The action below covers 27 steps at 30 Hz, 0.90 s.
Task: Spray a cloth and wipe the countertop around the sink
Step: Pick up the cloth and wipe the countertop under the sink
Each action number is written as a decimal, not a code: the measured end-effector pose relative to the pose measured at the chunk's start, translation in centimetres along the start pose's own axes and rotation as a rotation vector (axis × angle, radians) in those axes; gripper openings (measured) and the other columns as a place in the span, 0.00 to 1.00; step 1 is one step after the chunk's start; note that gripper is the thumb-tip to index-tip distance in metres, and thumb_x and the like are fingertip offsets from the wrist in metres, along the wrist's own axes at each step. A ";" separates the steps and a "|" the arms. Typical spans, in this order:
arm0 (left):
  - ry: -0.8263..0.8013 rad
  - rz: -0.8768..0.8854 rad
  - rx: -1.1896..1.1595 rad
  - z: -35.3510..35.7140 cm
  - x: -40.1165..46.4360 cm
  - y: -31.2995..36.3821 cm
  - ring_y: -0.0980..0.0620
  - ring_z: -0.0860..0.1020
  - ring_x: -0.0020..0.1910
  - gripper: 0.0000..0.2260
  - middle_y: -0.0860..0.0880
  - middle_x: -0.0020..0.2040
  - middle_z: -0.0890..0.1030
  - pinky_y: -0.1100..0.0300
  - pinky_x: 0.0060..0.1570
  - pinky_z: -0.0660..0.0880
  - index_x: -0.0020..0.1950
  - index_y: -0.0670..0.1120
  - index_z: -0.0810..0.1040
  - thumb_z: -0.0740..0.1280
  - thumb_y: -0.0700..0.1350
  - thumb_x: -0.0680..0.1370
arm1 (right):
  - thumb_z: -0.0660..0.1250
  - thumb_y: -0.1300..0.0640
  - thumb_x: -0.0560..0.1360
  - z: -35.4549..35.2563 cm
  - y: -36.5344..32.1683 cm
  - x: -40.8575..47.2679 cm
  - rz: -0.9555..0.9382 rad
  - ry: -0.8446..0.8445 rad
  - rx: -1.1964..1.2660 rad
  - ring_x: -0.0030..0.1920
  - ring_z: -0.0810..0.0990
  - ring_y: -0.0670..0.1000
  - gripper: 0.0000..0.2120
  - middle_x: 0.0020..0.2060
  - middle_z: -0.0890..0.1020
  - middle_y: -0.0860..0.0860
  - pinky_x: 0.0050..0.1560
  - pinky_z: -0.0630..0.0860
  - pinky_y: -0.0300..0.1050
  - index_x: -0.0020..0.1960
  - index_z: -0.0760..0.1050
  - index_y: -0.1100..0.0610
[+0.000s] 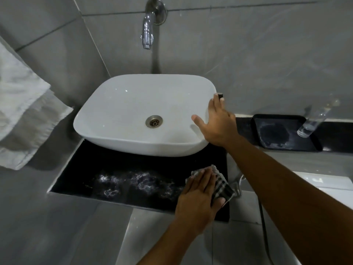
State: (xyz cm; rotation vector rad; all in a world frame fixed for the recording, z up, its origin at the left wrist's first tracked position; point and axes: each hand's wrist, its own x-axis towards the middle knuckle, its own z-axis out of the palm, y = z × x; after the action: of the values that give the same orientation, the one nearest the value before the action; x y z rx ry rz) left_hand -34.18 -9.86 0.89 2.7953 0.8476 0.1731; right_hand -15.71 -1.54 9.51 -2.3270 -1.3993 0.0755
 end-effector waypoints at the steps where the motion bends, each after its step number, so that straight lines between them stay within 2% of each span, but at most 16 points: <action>1: -0.017 0.000 -0.025 -0.3 -0.2 -0.9 0.50 0.55 0.78 0.30 0.51 0.79 0.57 0.54 0.77 0.47 0.77 0.49 0.59 0.54 0.61 0.78 | 0.51 0.32 0.77 -0.2 -0.1 -0.1 -0.017 -0.013 -0.034 0.80 0.47 0.55 0.42 0.80 0.48 0.55 0.74 0.55 0.59 0.79 0.50 0.61; 4: 0.031 -0.041 -0.106 -2.1 -1.7 -6.7 0.50 0.61 0.76 0.28 0.51 0.77 0.63 0.56 0.74 0.54 0.75 0.50 0.63 0.59 0.59 0.77 | 0.51 0.32 0.77 -0.4 -0.1 -0.1 -0.033 -0.037 -0.070 0.80 0.47 0.54 0.42 0.80 0.48 0.55 0.74 0.55 0.58 0.79 0.51 0.61; 6: 0.039 -0.151 -0.120 -3.7 -3.3 -12.6 0.50 0.62 0.76 0.29 0.49 0.76 0.64 0.58 0.74 0.55 0.76 0.49 0.62 0.59 0.58 0.77 | 0.51 0.32 0.77 -0.4 0.0 0.0 -0.016 -0.039 -0.061 0.80 0.46 0.54 0.42 0.80 0.48 0.55 0.74 0.55 0.58 0.79 0.51 0.61; 9: 0.097 -0.437 -0.046 -6.9 -5.7 -23.3 0.44 0.60 0.76 0.30 0.43 0.77 0.62 0.52 0.75 0.54 0.76 0.42 0.61 0.50 0.57 0.78 | 0.53 0.32 0.77 -0.2 0.1 0.2 -0.020 -0.023 -0.051 0.80 0.47 0.56 0.42 0.80 0.48 0.55 0.75 0.55 0.59 0.78 0.52 0.61; 11: 0.105 -0.647 -0.027 -9.0 -6.6 -28.9 0.41 0.57 0.77 0.27 0.39 0.78 0.58 0.48 0.76 0.52 0.76 0.39 0.58 0.50 0.52 0.81 | 0.53 0.33 0.77 -0.1 0.2 0.4 -0.003 -0.013 -0.034 0.79 0.47 0.56 0.41 0.80 0.49 0.56 0.74 0.55 0.60 0.78 0.53 0.61; 13: 0.140 -0.770 -0.001 -9.4 -6.7 -30.8 0.39 0.56 0.77 0.25 0.37 0.78 0.57 0.44 0.76 0.52 0.76 0.36 0.57 0.51 0.49 0.83 | 0.52 0.33 0.77 0.3 0.3 0.5 0.000 -0.003 -0.027 0.79 0.47 0.57 0.41 0.80 0.49 0.56 0.74 0.55 0.61 0.78 0.53 0.60; 15: 0.191 -0.791 -0.007 -8.3 -6.0 -28.3 0.36 0.60 0.75 0.26 0.33 0.75 0.62 0.42 0.75 0.55 0.74 0.34 0.62 0.52 0.49 0.81 | 0.51 0.32 0.76 0.5 0.2 0.6 0.009 -0.003 -0.015 0.79 0.46 0.57 0.41 0.80 0.48 0.55 0.75 0.54 0.61 0.79 0.52 0.59; 17: 0.220 -0.666 -0.035 -6.3 -5.5 -22.3 0.35 0.65 0.73 0.27 0.34 0.73 0.67 0.42 0.73 0.59 0.72 0.34 0.66 0.56 0.49 0.77 | 0.52 0.32 0.76 0.6 0.2 0.6 0.022 -0.006 0.002 0.79 0.45 0.57 0.41 0.80 0.47 0.54 0.75 0.53 0.62 0.79 0.52 0.58; 20: 0.225 -0.328 -0.135 -2.6 -4.0 -11.2 0.38 0.70 0.70 0.27 0.41 0.69 0.74 0.43 0.69 0.67 0.71 0.44 0.69 0.62 0.50 0.73 | 0.52 0.32 0.76 0.4 0.1 0.6 0.014 -0.011 0.001 0.79 0.45 0.57 0.41 0.80 0.47 0.55 0.75 0.53 0.62 0.79 0.52 0.58; 21: 0.195 -0.215 -0.131 -1.5 -3.3 -8.1 0.41 0.69 0.71 0.27 0.43 0.71 0.73 0.45 0.70 0.65 0.72 0.46 0.66 0.62 0.52 0.73 | 0.51 0.32 0.76 0.4 0.1 0.6 0.009 -0.010 -0.002 0.79 0.45 0.57 0.41 0.80 0.47 0.55 0.75 0.53 0.62 0.79 0.52 0.58; 22: 0.141 -0.105 -0.100 -0.5 -2.8 -5.8 0.44 0.64 0.74 0.27 0.45 0.74 0.70 0.48 0.73 0.59 0.74 0.48 0.64 0.61 0.54 0.75 | 0.50 0.32 0.76 0.3 0.3 0.5 0.008 -0.010 -0.007 0.79 0.45 0.57 0.41 0.80 0.47 0.55 0.75 0.53 0.62 0.79 0.52 0.58; 24: 0.075 0.053 -0.019 0.0 -2.4 -4.8 0.50 0.56 0.77 0.27 0.49 0.78 0.63 0.55 0.75 0.49 0.76 0.50 0.59 0.57 0.58 0.78 | 0.48 0.31 0.74 0.3 0.3 0.4 0.003 -0.022 -0.012 0.80 0.45 0.56 0.42 0.80 0.47 0.55 0.74 0.52 0.61 0.79 0.52 0.57; 26: 0.050 0.137 0.019 -1.6 -3.7 -8.2 0.50 0.58 0.77 0.28 0.48 0.77 0.64 0.57 0.75 0.50 0.76 0.48 0.62 0.58 0.57 0.78 | 0.48 0.30 0.74 0.2 0.4 0.3 0.002 -0.029 -0.017 0.80 0.45 0.56 0.42 0.80 0.47 0.55 0.74 0.52 0.61 0.79 0.52 0.57; 27: 0.060 0.115 0.002 -2.9 -4.7 -10.8 0.48 0.62 0.75 0.28 0.46 0.76 0.66 0.56 0.75 0.53 0.75 0.46 0.65 0.59 0.55 0.77 | 0.49 0.31 0.75 0.1 0.4 0.3 -0.003 -0.034 -0.022 0.80 0.45 0.56 0.41 0.80 0.47 0.55 0.74 0.52 0.61 0.79 0.52 0.56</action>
State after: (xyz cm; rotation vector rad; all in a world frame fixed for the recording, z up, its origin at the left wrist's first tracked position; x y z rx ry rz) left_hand -44.30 -3.24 0.86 2.8544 0.7007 0.2758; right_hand -15.24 -1.39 9.37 -2.3516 -1.4271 0.0992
